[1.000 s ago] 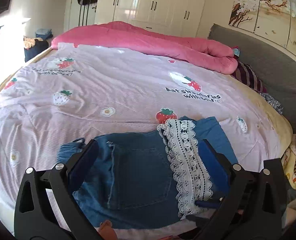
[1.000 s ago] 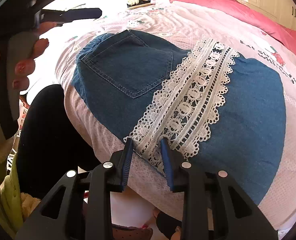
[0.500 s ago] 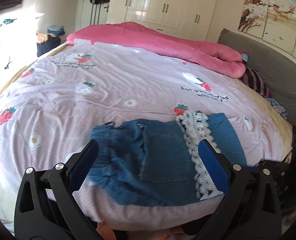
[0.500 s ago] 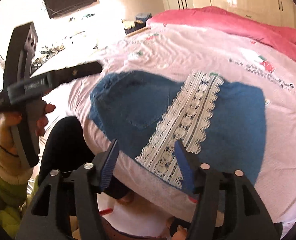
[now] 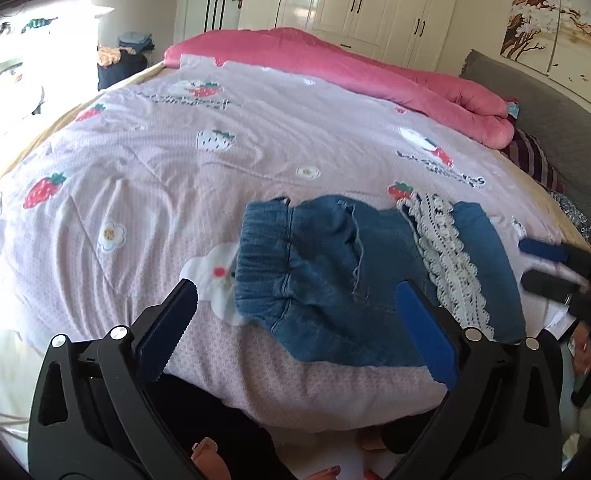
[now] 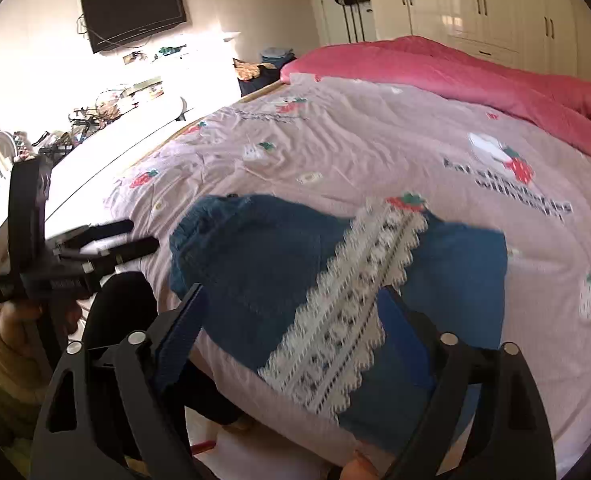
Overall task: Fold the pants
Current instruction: 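Grasp the waistband with the right tool and fold it over the legs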
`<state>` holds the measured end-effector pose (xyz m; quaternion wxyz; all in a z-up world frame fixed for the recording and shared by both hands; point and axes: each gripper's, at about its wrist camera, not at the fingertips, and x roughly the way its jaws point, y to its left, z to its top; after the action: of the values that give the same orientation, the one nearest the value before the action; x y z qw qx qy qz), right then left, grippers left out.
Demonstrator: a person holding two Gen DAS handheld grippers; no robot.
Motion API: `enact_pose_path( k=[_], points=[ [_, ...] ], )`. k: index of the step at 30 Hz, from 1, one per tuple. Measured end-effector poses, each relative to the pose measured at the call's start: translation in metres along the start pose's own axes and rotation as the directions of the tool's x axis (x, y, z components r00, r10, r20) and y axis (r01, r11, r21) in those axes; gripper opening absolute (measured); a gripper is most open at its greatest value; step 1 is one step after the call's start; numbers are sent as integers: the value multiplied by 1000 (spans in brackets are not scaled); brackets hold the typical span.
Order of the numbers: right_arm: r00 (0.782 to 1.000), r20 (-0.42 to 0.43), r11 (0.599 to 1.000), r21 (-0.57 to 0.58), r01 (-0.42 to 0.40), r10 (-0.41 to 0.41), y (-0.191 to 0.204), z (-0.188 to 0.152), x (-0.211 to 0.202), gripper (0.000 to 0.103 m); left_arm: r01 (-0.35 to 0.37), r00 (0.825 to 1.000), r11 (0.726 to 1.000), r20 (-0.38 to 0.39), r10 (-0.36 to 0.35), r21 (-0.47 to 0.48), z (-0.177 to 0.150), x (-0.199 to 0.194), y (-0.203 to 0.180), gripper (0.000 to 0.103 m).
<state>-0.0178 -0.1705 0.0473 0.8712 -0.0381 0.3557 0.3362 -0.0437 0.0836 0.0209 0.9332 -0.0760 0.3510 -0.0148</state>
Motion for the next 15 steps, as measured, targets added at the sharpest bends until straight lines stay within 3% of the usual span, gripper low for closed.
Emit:
enact_pose_path(
  k=[15],
  points=[
    [992,-119,995,-77,-59,50,13,69,76,92,63,994,996,-80,-68,-63,-18,26,14,93]
  ],
)
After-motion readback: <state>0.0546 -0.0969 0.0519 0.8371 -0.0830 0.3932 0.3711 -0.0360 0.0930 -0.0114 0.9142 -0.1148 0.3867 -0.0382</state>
